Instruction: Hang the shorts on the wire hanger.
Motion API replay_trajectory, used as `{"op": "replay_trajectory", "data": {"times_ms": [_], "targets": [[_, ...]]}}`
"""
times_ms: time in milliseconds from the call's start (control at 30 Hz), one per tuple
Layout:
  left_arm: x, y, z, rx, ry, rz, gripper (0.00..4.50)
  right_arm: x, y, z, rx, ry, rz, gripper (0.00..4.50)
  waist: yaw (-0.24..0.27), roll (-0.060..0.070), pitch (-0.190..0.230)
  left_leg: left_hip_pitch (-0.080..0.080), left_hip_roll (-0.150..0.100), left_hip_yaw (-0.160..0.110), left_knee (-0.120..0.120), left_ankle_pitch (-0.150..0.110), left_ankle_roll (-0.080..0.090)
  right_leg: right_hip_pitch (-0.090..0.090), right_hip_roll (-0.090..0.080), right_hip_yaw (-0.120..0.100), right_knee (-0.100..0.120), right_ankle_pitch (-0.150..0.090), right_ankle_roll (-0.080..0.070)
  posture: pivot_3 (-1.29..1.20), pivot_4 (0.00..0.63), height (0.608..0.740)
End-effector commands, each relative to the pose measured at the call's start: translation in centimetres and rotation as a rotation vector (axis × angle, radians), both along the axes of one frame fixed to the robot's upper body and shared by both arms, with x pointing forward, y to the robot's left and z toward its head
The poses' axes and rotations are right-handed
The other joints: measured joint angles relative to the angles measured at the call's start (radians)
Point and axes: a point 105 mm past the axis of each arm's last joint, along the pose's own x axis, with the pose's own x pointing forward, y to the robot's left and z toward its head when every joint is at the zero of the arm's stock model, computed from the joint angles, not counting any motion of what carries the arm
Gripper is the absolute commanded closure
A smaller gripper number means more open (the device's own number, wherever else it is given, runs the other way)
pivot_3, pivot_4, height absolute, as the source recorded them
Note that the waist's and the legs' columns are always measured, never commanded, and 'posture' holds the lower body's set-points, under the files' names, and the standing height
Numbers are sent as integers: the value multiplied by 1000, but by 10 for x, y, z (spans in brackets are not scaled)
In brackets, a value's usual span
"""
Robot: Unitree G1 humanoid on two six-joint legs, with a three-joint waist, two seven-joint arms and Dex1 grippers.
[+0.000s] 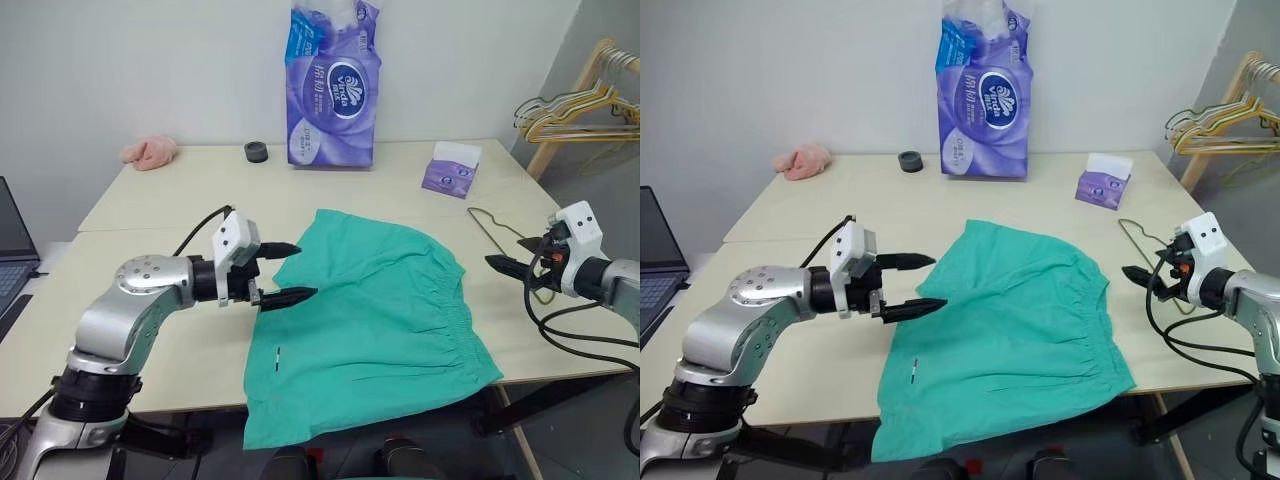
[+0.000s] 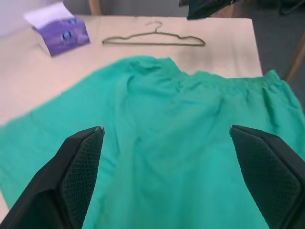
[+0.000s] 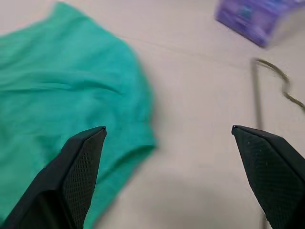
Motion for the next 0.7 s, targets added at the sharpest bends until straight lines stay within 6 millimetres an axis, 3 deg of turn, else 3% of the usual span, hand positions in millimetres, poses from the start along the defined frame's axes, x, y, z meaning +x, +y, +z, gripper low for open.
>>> {"op": "replay_trajectory", "data": {"times_ms": [33, 133, 233, 433, 700], "targets": [[-2, -12, 21, -3, -92, -46, 37, 10, -29, 0, -93, -27, -145, 0, -3, 0, 0, -1, 0, 1, 0, 0, 0, -1, 0, 1, 0, 0, 0, -56, 39, 740], [-7, -19, 27, 20, -101, -105, 37, 14, -51, -23, -125, 42, -221, 0, -14, 0, 0, -1, 1, 2, -1, 0, 0, -3, 2, 3, 1, 0, 0, -60, 38, 740], [-10, -20, 27, 40, -93, -141, 37, 18, -59, -39, -109, 92, -239, 0, -26, 1, 0, -1, 1, 3, -1, 0, 0, -2, 6, 5, 0, 0, 0, -60, 38, 740], [-17, -24, 28, 49, -49, -206, 37, 35, -70, -48, -83, 141, -291, 0, -59, 1, 1, 0, 1, 6, 0, 0, 0, -2, 10, 7, 0, 2, 3, -50, 36, 740], [-22, -24, 27, 66, -48, -223, 37, 36, -70, -65, -69, 244, -279, 0, -65, 1, 1, 0, 1, 4, -1, 0, 0, -2, 10, 8, 0, 2, 3, -19, 42, 740]]}}
